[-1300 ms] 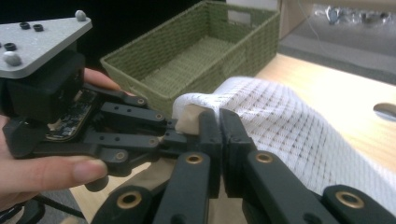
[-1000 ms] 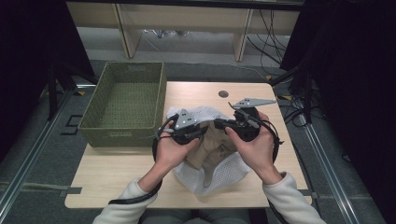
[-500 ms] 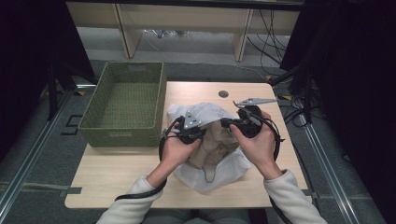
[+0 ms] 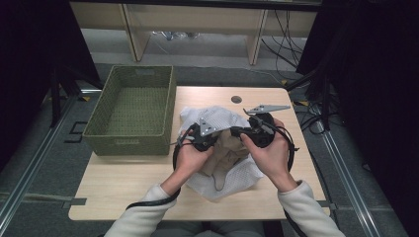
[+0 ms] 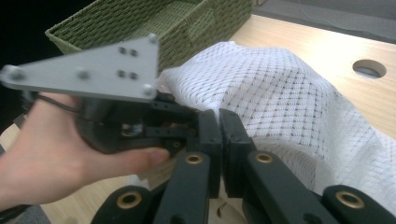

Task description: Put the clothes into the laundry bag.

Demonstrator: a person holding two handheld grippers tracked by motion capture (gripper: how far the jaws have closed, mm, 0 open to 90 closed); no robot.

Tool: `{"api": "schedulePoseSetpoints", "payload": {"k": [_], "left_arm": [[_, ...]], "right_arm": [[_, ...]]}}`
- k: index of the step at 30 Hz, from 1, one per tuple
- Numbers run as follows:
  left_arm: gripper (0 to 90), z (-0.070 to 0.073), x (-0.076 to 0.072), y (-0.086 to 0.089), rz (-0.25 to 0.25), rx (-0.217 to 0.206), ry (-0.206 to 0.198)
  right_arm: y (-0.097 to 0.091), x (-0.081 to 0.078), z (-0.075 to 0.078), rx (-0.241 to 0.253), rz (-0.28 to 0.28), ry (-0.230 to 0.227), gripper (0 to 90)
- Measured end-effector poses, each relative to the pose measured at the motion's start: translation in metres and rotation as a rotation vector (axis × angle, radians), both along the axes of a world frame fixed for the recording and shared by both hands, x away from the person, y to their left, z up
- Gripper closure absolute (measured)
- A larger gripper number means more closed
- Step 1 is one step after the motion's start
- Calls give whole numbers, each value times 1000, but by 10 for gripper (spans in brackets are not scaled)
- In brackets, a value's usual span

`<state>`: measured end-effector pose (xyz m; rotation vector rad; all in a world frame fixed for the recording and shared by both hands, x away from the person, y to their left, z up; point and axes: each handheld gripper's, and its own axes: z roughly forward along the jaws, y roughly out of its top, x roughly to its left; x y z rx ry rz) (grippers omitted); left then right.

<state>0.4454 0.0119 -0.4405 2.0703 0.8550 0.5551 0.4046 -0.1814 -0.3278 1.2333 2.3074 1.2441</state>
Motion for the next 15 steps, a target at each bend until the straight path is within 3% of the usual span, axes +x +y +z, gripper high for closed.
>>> {"api": "schedulePoseSetpoints", "payload": {"k": [1,4,8,9,11,14,15], "left_arm": [[849,-3,1,-2,6,3,-11],[846,-7,4,-6,4,27,7],[807,-10,5,-11,11,-20,3],[746,-9,2,-13,0,-44,-3],[670,-8,1,-11,-7,-36,-4],[513,-5,-9,-6,-14,-59,-9],[465,-2,-17,-1,-13,-95,-2]], "right_arm": [[1,0,0,10,1,6,899],[1,0,-2,9,-7,20,898],[2,2,-5,0,-4,24,898],[3,4,-9,-2,-6,41,898],[2,6,-10,-12,1,30,898],[2,6,-10,-5,-8,45,898],[2,5,-9,-9,-21,51,898]]}}
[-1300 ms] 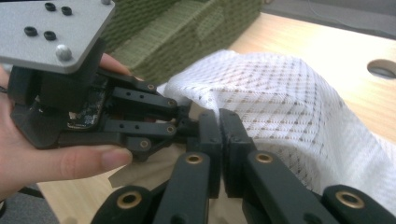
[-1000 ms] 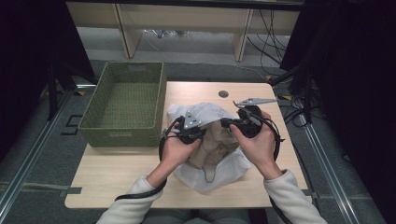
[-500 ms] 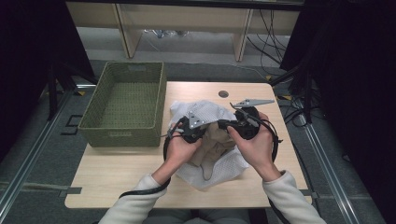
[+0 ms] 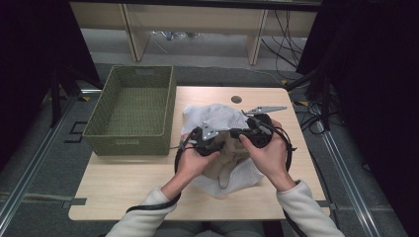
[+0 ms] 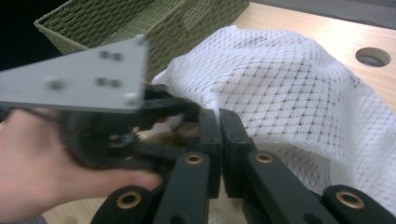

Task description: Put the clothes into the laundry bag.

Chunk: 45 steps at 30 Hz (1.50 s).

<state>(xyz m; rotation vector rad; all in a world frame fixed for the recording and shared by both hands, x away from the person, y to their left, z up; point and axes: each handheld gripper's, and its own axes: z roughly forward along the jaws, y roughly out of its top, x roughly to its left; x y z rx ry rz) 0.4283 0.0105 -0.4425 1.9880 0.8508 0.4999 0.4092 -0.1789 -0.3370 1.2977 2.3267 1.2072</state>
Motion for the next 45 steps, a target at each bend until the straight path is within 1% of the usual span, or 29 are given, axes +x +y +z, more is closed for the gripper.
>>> {"api": "schedulePoseSetpoints", "payload": {"k": [2,4,5,6,7,8,9,10,13,16,17,19,21,23,26,27,29,31,33,34,36,37,38,39,40,41,42,44,45], "left_arm": [[399,5,-11,7,-31,-19,31],[337,7,-18,9,-35,-40,31],[308,8,-29,15,-55,-53,24],[280,9,-34,19,-65,-39,23],[261,9,-34,19,-65,-39,23],[257,9,-39,21,-62,-64,29],[252,8,-45,26,-82,-64,30],[247,6,-47,27,-83,-60,29],[238,-4,-46,30,-85,3,30],[238,-13,-43,27,-83,25,50],[249,-25,-40,20,-78,47,80],[299,-36,-35,14,-95,97,99],[371,-44,-32,9,-109,147,105],[468,-51,-30,5,-122,161,127],[619,-55,-29,1,-125,172,132],[671,-58,-28,-1,-132,166,142],[763,-59,-27,-1,-133,156,148],[843,-56,-27,-1,-131,123,159],[871,-50,-28,1,-128,71,166],[877,-50,-28,1,-128,71,166],[880,-43,-30,1,-133,24,147],[883,-33,-32,2,-129,-23,123],[884,-33,-32,2,-129,-23,123],[885,-22,-34,2,-130,-66,97],[885,-22,-34,2,-130,-66,97],[886,-10,-36,1,-125,-104,69],[886,-5,-36,1,-115,-111,56],[886,0,-36,0,-121,-127,47],[886,8,-34,-1,-115,-140,21]], "right_arm": [[0,0,0,9,3,0,898],[0,1,0,16,7,-10,898],[-1,0,1,11,7,-2,898],[-1,1,1,10,12,-9,898],[-1,0,2,11,4,-5,898],[-2,1,2,11,20,-21,898],[-3,1,2,10,16,-26,898],[-3,1,2,10,20,-34,898],[-3,0,3,-3,7,-28,898],[-2,1,2,6,20,-26,898],[-2,2,2,4,26,-32,898],[-1,0,2,9,11,-13,897],[-1,2,0,6,28,-27,897],[0,1,1,5,26,-10,898],[1,0,1,10,25,-1,898],[0,2,0,1,41,-30,898],[1,1,1,5,29,-18,898],[1,-1,2,9,29,-7,898],[3,-3,3,7,32,-17,898],[3,-3,3,7,32,-17,898],[4,-4,3,15,41,-21,898],[4,-4,4,2,50,-41,898],[4,-6,5,15,42,-32,898],[4,-7,6,15,32,-28,898],[4,-7,6,15,32,-28,898],[3,-8,8,12,40,-35,898],[2,-8,9,7,48,-56,897],[2,-11,12,25,49,-55,898],[2,-12,14,23,48,-63,898]]}}
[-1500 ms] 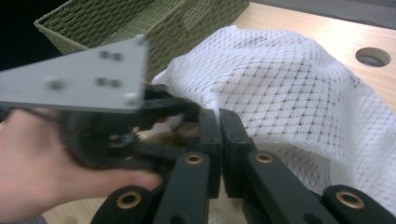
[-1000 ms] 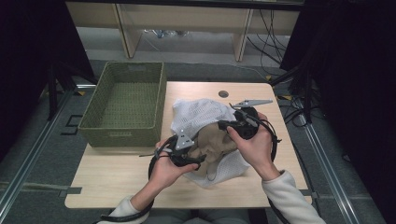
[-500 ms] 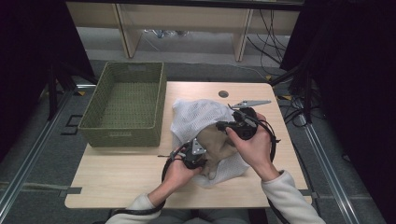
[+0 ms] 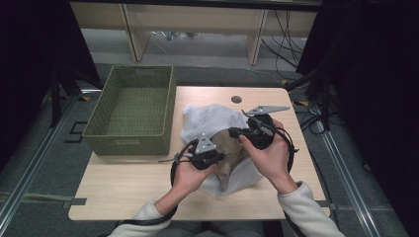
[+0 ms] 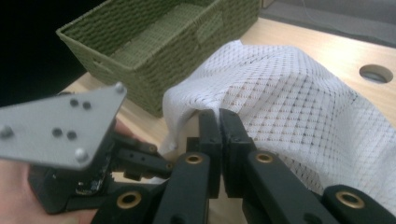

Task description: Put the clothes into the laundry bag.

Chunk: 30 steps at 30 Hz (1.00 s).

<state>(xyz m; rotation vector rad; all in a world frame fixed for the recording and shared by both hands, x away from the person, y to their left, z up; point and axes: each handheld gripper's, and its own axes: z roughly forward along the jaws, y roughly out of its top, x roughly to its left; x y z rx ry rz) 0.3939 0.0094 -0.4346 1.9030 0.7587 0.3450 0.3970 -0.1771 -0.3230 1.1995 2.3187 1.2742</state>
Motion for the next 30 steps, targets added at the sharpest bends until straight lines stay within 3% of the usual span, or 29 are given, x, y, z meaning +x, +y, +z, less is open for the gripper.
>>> {"api": "schedulePoseSetpoints", "payload": {"k": [4,6,8,15,16,20,23,25,26,29,30], "left_arm": [[887,10,5,-1,17,-22,-21],[887,13,5,-2,29,-30,-21],[887,19,6,-1,39,-41,-45],[888,34,3,5,56,-67,-92],[888,40,0,8,69,-76,-115],[888,51,-3,12,72,-66,-149],[888,49,-1,12,72,-50,-151],[887,47,1,11,78,-47,-143],[887,42,4,11,86,-42,-131],[888,42,4,11,90,-51,-134],[889,49,-1,12,92,-76,-161]], "right_arm": [[-2,-4,7,14,10,-32,898],[-1,-6,8,34,3,-20,898],[-1,-8,11,29,21,-51,899],[1,-16,20,66,32,-60,899],[1,-19,24,69,45,-78,899],[2,-23,29,67,41,-92,899],[3,-22,28,87,38,-76,899],[2,-20,26,78,49,-94,899],[2,-18,25,71,42,-75,899],[2,-18,24,72,36,-67,899],[2,-20,25,84,41,-84,899]]}}
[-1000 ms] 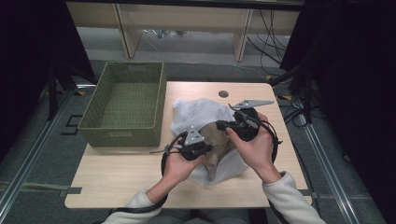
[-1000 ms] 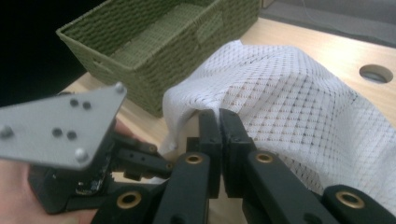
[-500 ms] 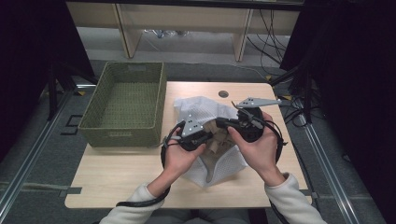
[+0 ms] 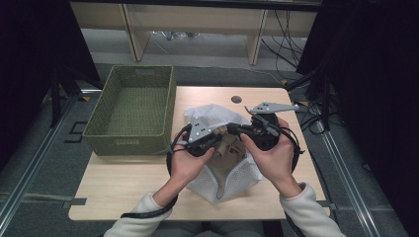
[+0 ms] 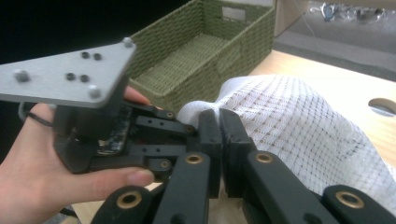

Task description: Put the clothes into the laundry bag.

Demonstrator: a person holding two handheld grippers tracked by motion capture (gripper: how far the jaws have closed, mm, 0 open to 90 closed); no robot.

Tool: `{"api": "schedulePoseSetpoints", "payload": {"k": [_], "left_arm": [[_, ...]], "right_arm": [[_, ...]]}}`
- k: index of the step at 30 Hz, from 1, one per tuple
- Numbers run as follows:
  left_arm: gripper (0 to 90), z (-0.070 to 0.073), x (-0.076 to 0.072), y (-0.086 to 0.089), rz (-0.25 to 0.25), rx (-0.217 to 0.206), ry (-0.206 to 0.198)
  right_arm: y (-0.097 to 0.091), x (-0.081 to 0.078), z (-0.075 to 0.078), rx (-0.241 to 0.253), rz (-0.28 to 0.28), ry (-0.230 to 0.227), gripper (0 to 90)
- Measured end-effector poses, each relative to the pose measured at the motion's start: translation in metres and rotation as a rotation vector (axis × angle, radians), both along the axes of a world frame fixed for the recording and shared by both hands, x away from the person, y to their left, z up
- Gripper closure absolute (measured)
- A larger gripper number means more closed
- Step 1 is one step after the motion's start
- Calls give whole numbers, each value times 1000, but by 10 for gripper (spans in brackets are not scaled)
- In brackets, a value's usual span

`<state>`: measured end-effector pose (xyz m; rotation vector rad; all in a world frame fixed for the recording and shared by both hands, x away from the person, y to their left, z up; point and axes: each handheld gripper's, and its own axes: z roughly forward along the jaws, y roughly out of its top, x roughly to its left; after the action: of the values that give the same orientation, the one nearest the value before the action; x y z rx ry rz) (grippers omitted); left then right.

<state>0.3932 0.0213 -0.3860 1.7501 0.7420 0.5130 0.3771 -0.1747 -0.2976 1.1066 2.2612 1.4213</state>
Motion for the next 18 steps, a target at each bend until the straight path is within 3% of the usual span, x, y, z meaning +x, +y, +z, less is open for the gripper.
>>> {"api": "schedulePoseSetpoints", "payload": {"k": [2,3,5,9,10,12,16,17,18], "left_arm": [[889,9,-4,1,-6,-1,-23],[889,9,-4,1,-6,-1,-23],[889,19,-8,3,-5,-8,-52],[889,23,-7,3,2,0,-66],[889,20,-2,1,11,27,-77],[889,16,1,0,18,46,-75],[888,-10,17,-10,40,93,-35],[887,-15,21,-13,44,105,-33],[886,-20,24,-15,44,119,-31]], "right_arm": [[-1,-1,3,-1,13,-22,899],[-1,-4,5,8,4,-12,899],[-2,-5,7,-2,7,-47,898],[-1,-7,9,8,20,-59,899],[0,-10,10,8,2,-32,899],[1,-6,6,-3,12,-48,898],[1,4,-4,-13,-20,-17,898],[1,6,-6,-12,-27,11,898],[-1,11,-8,-28,-21,-8,898]]}}
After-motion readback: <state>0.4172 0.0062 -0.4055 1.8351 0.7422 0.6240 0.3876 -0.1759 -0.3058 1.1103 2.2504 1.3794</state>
